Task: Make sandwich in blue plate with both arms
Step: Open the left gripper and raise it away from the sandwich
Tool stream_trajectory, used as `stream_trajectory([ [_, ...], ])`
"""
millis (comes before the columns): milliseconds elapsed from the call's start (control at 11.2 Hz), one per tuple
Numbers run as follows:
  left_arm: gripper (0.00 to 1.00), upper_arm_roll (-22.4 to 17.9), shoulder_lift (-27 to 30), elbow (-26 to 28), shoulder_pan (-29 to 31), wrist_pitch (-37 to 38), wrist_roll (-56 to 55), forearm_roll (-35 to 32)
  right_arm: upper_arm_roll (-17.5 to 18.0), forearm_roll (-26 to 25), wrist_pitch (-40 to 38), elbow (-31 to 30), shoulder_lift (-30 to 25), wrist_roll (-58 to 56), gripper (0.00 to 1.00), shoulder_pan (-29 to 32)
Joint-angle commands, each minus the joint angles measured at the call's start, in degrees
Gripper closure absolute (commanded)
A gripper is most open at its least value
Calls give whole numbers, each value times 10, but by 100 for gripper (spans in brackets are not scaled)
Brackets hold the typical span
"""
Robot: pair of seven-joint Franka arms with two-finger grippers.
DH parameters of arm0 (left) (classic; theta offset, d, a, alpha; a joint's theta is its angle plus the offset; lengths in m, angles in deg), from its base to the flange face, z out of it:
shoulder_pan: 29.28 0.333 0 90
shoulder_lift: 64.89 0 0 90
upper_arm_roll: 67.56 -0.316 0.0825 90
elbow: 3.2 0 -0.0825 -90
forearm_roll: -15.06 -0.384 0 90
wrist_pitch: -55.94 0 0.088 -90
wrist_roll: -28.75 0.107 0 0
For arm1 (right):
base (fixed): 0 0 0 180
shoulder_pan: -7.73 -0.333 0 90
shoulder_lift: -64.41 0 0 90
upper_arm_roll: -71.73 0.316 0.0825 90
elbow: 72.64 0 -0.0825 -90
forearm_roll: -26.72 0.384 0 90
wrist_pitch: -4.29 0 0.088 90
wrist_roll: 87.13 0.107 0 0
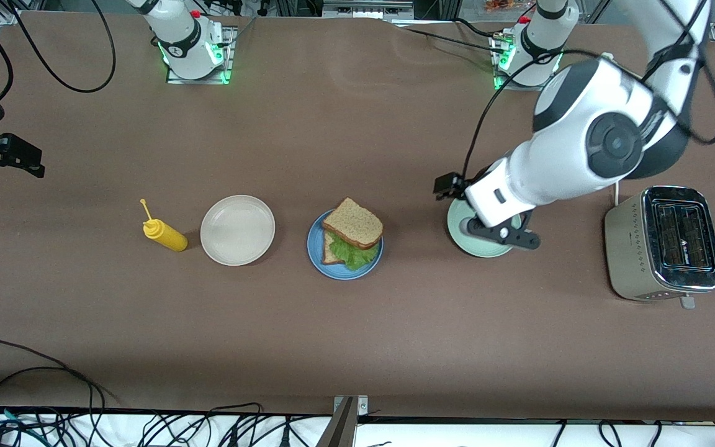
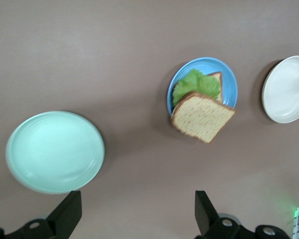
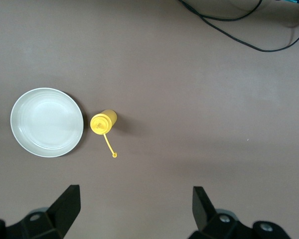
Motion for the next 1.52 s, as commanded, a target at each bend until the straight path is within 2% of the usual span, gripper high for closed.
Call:
stream_trajectory([
  [0,0,-43,70,9,1,68,-3,-17,0,-2,-11,10,0,1,0,-3],
  [179,0,-78,78,4,0,114,-2,-13,-2,0,-10,10,0,3,0,-3],
  [357,0,-92,78,-42,1,163,-2,-15,0,0,-11,10,0,3,0,-3],
  [625,0,-127,78,-57,1,198,17,-15,-1,0,-11,10,0,0,0,-3],
  [1072,0,-186,118,-51,1,199,92,-32,3,-1,-8,10,4,1,0,-6],
  [1340,0,-194,136,-32,15,199,164,-49,9,3,-13,9,2,0,0,-9],
  [1429,0,-196,148,-12,18,198,165,-50,7,41,-19,9,1,14,0,-9],
])
